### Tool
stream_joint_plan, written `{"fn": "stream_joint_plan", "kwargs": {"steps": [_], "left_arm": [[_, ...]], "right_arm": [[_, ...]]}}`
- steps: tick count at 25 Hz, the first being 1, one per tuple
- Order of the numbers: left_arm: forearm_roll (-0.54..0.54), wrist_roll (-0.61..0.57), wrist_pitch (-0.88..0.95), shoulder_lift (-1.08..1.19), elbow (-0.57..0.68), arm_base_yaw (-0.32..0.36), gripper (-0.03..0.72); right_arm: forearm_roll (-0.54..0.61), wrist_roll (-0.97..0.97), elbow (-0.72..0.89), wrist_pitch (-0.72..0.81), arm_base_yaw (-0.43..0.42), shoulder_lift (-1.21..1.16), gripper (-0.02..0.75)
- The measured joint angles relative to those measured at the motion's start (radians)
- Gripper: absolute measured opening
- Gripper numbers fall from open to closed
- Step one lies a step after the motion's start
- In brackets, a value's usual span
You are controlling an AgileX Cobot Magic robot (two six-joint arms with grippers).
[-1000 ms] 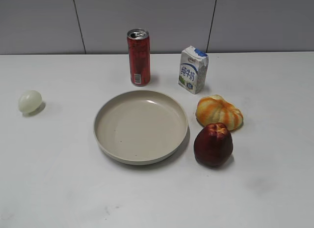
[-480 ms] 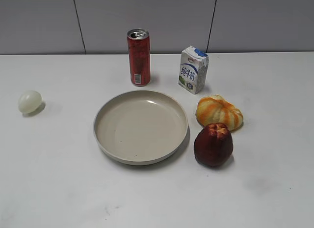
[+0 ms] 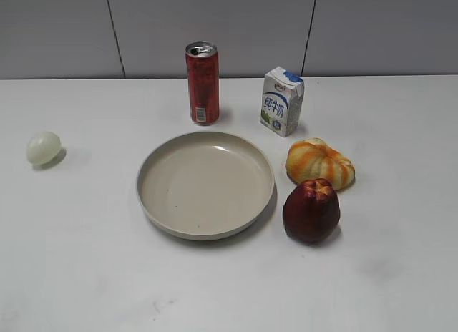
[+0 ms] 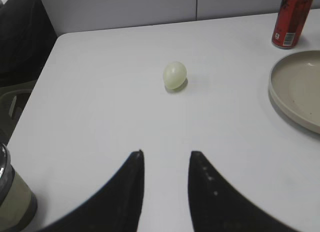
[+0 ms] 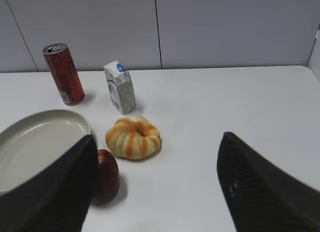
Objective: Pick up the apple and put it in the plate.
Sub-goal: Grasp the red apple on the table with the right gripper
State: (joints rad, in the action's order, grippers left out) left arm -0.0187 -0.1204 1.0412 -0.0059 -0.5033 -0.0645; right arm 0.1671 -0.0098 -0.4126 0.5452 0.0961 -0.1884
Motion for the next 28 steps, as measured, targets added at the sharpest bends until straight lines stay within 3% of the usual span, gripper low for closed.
{"fn": "stream_joint_plan", "kwargs": {"steps": [8,15,18,21,28], "left_arm": [[0.000,0.000,0.000,0.000,0.000,0.000,0.239],[0.000,0.000,0.000,0.000,0.000,0.000,0.239],[0.000,0.000,0.000,0.000,0.000,0.000,0.239],[0.000,0.000,0.000,0.000,0.000,0.000,0.239],[0.000,0.000,0.000,0.000,0.000,0.000,0.239]], "right_arm": [[0.245,-0.205,-0.079,-0.050,0.021,-0.574,0.592],[0.276,-0.231,-0.352,0.147,0.140,-1.099,0.592],[0.242,-0.223,-0.481,0.214,0.217,-1.259,0.592],[0.129,-0.145,-0.588,0.245,0.292,-1.381,0.592],[0.005,-0.038,-0.716,0.269,0.362,-1.546,0.592]]}}
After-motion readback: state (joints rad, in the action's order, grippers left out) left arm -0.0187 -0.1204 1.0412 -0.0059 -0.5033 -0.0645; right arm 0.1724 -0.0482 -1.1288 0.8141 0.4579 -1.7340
